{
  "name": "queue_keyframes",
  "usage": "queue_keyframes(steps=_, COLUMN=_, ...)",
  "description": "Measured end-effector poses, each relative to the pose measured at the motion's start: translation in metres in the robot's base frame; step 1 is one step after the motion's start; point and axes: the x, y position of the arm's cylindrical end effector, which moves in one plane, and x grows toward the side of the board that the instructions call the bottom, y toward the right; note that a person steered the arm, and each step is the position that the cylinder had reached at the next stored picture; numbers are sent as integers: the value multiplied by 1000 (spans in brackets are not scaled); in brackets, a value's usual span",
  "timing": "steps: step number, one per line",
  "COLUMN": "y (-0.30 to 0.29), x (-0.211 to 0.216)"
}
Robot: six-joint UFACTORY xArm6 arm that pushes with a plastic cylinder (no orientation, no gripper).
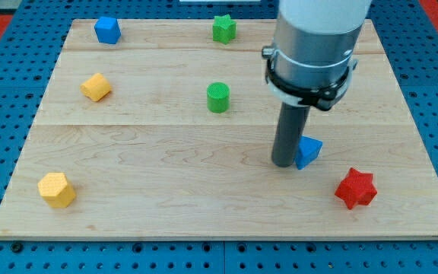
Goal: Move the blue triangle towards center right side
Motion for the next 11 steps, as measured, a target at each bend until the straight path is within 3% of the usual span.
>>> queue_keyframes(steps=2, y=45, x=-11)
queue_keyframes(steps=4, y=96, x=-50)
queue_keyframes(steps=7, y=99, x=-111)
queue_keyframes(steps=11, y=114, x=-110)
